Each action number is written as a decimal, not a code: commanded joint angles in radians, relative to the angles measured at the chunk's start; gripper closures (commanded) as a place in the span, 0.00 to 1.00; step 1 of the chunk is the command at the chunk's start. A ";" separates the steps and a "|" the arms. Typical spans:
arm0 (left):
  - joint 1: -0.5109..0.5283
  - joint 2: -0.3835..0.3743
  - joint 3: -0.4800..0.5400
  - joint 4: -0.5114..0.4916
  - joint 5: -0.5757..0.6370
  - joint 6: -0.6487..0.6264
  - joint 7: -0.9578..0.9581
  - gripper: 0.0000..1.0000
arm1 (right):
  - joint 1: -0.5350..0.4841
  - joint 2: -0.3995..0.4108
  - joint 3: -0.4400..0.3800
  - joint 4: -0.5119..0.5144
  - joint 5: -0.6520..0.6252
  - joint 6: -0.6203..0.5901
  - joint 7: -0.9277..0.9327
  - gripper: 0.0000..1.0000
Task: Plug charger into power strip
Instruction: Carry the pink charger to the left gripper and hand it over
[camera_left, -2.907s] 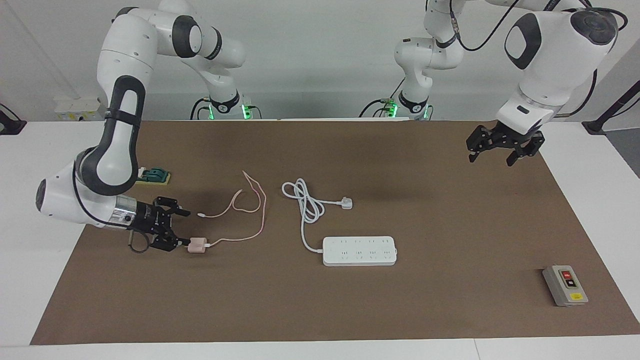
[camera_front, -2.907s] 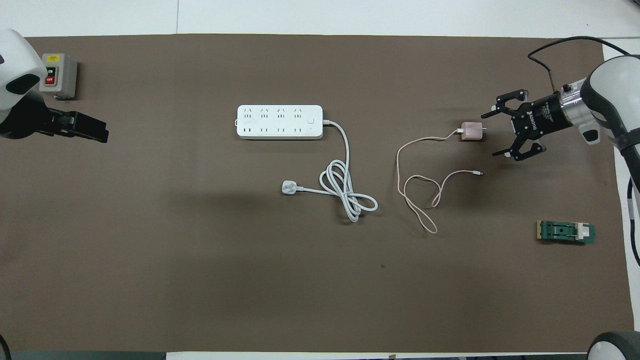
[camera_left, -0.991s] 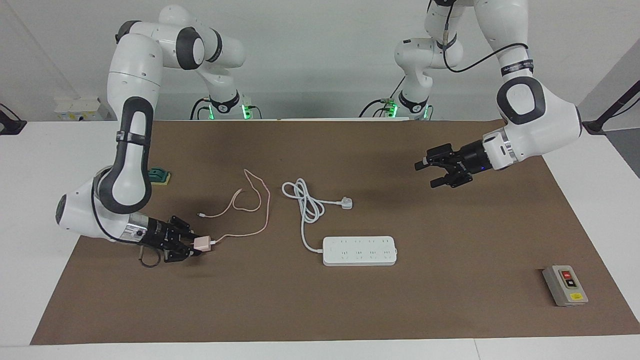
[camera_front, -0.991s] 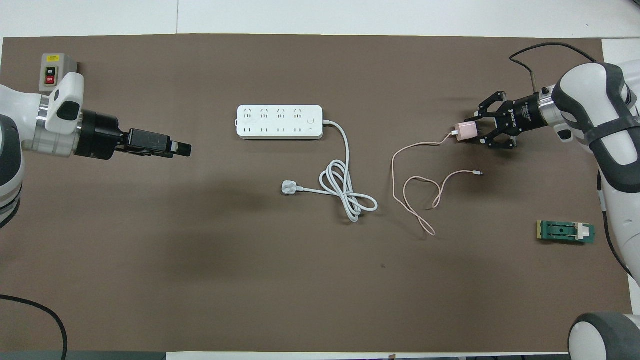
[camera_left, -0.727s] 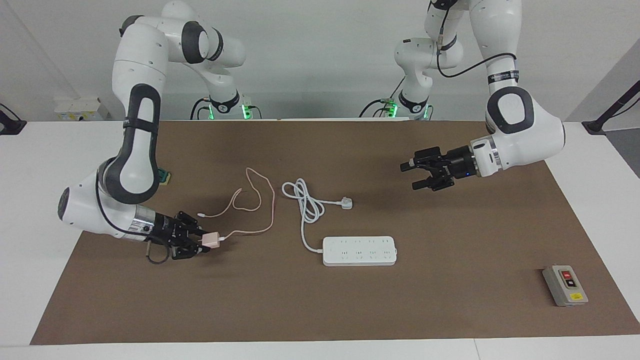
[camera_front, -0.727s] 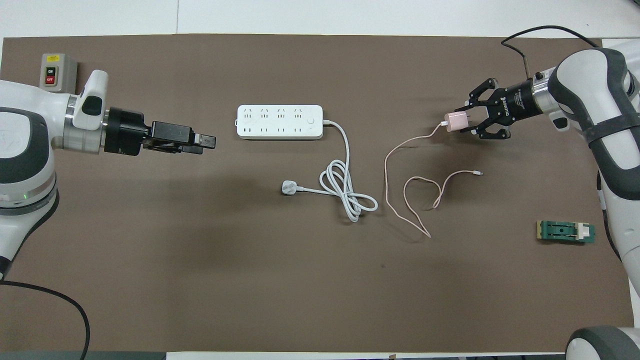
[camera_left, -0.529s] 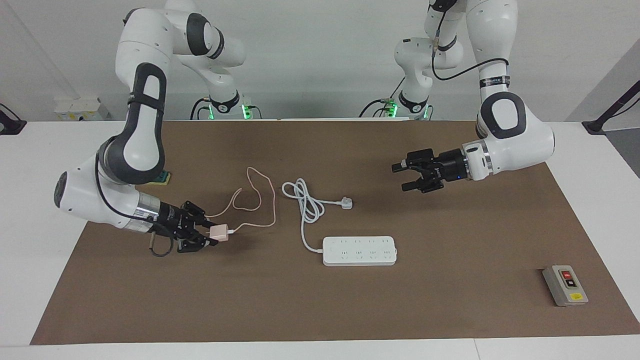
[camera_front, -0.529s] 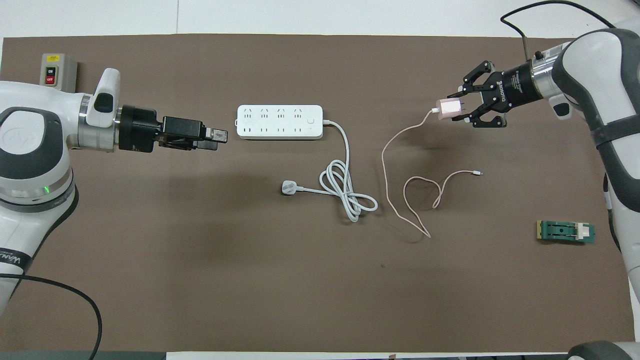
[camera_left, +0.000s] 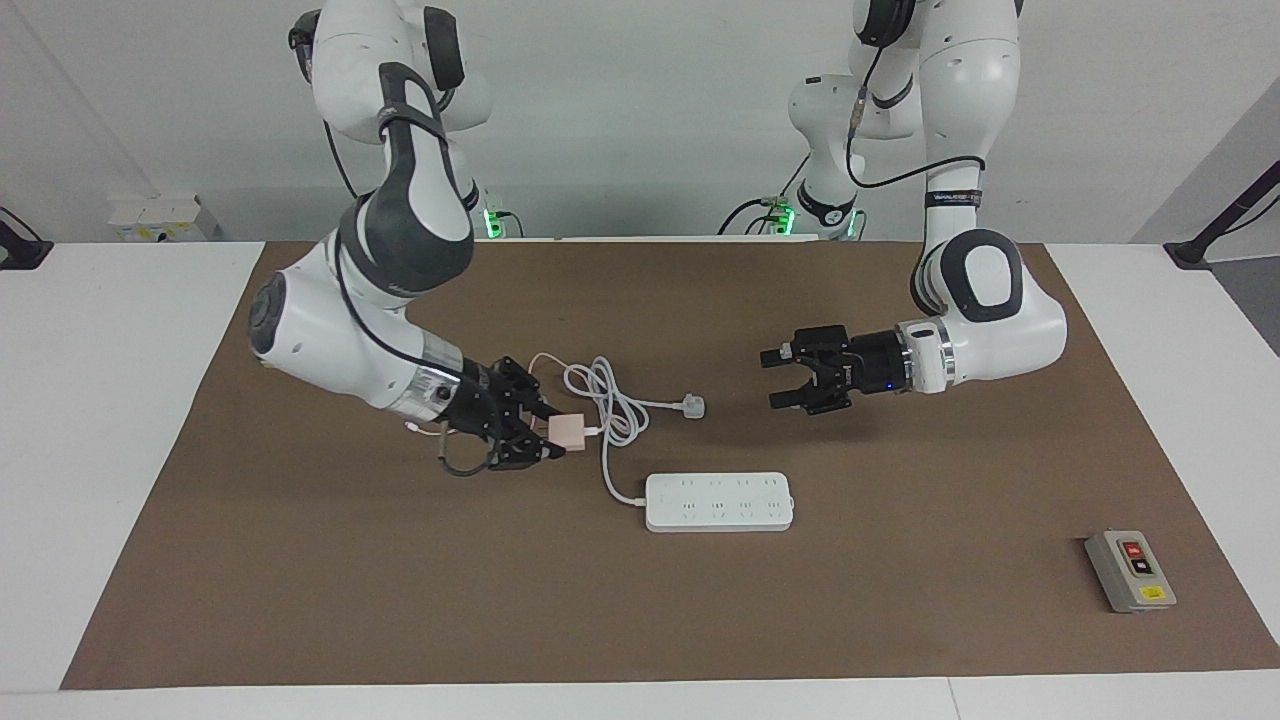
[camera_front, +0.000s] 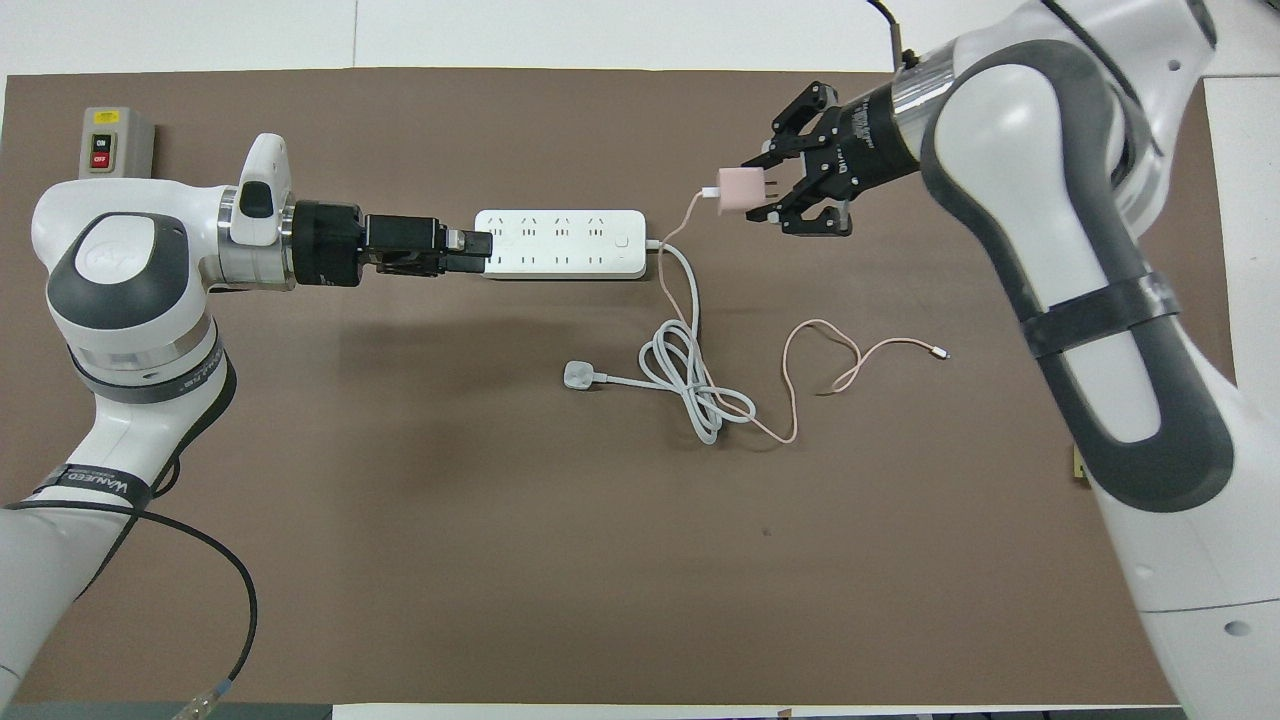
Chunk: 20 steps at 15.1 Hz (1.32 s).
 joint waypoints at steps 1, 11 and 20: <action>-0.029 0.046 0.008 0.045 -0.066 0.014 0.047 0.00 | 0.082 0.017 -0.004 0.020 0.019 0.085 0.068 1.00; -0.062 0.043 0.006 0.001 -0.180 0.115 0.039 0.00 | 0.244 0.024 -0.004 0.023 0.009 0.208 0.219 1.00; -0.083 0.017 -0.015 -0.056 -0.260 0.054 -0.006 0.00 | 0.234 0.023 -0.005 0.023 0.012 0.194 0.245 1.00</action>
